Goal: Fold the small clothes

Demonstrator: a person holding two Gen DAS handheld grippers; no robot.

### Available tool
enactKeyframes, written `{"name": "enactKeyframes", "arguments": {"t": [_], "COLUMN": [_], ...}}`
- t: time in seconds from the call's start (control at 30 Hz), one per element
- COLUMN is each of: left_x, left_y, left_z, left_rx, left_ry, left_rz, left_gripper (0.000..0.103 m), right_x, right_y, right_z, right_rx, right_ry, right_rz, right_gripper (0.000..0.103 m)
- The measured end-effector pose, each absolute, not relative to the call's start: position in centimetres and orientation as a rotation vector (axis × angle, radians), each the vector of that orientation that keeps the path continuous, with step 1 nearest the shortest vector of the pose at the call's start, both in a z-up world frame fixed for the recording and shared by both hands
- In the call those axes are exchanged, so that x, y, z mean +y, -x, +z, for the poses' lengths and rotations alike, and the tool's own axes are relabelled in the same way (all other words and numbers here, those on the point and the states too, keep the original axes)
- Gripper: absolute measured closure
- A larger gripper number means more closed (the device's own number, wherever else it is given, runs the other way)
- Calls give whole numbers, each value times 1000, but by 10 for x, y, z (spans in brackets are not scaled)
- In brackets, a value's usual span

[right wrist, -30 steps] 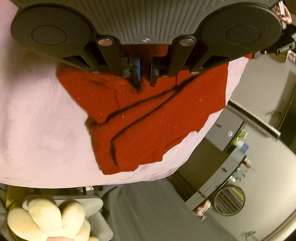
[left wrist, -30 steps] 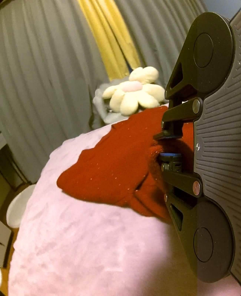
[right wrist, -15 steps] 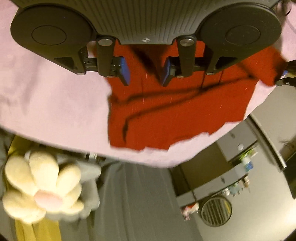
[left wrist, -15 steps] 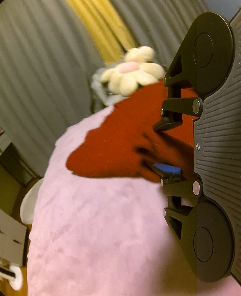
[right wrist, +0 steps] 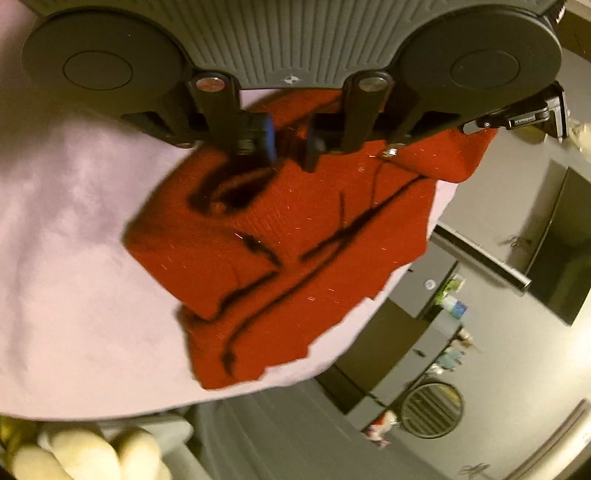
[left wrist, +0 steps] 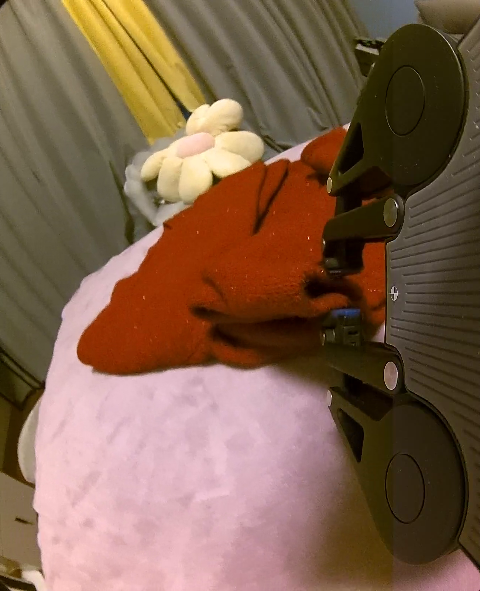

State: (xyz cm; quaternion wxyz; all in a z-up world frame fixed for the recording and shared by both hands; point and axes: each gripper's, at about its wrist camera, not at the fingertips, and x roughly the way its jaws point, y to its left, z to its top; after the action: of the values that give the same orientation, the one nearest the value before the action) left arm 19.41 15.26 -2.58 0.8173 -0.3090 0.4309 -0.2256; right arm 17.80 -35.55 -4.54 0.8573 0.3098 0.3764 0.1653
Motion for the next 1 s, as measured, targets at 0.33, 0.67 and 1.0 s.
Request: {"name": "enactKeyframes", "arguments": {"t": [0.33, 0.67, 1.0], "left_x": [153, 143, 160], "left_y": [-222, -279, -242], "left_z": [28, 17, -8], "left_rx": [729, 726, 653], "left_ry": [929, 778, 434], "left_rz": [-553, -186, -190], "left_gripper": [88, 87, 45], "right_x": [-342, -333, -334], "right_y": [-227, -311, -291], "right_z": [4, 19, -5], "right_rx": [649, 562, 531], "right_ry": [-721, -581, -146], "right_rz": [368, 101, 88], "right_gripper": [94, 88, 45]}}
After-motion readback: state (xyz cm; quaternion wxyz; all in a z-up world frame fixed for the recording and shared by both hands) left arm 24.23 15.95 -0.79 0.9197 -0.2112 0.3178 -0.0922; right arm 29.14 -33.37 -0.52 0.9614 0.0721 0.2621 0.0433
